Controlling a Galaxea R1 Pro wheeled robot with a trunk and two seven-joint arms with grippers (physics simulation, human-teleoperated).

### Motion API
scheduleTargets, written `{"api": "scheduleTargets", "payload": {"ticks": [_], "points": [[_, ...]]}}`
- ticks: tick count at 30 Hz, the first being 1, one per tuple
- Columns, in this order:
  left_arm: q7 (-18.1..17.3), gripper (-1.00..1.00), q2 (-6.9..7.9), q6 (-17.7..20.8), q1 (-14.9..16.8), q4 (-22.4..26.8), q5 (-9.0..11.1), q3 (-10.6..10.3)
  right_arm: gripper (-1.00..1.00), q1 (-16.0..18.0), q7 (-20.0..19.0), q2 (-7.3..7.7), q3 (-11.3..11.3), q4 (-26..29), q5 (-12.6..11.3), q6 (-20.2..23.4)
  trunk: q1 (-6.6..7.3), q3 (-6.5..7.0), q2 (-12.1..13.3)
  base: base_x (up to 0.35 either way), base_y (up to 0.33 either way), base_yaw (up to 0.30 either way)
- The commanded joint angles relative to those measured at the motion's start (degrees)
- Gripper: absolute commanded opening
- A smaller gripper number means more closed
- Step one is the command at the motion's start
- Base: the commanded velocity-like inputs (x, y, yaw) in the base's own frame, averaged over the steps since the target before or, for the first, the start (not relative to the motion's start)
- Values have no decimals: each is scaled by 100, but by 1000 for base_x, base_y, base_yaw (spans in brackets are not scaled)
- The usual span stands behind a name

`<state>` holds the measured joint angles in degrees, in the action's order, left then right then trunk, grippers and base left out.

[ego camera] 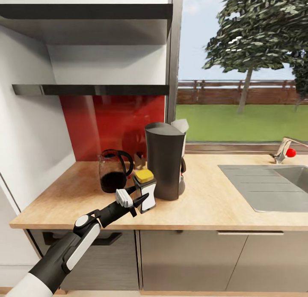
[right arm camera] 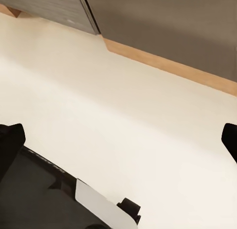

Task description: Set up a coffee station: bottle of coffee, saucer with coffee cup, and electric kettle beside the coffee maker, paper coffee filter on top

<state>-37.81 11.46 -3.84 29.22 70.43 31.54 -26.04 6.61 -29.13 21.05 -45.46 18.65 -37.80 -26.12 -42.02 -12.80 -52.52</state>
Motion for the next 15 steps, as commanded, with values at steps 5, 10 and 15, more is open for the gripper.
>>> {"api": "scheduleTargets", "payload": {"ticks": [5, 10, 15], "points": [[-8, -100, 6, -29, 11, -3, 27, -13, 100, 7, -15, 4, -41, -2, -61, -16, -111, -98, -208, 0, 0, 0], [-8, -100, 6, -29, 10, -3, 28, -10, 100, 7, -14, 4, -41, -2, -61, -16, -221, -188, -409, 0, 0, 0], [-8, -100, 6, -29, 10, 5, 26, -6, 100, 7, -13, 4, -41, -7, -61, -16, -331, -278, -609, 0, 0, 0]]}}
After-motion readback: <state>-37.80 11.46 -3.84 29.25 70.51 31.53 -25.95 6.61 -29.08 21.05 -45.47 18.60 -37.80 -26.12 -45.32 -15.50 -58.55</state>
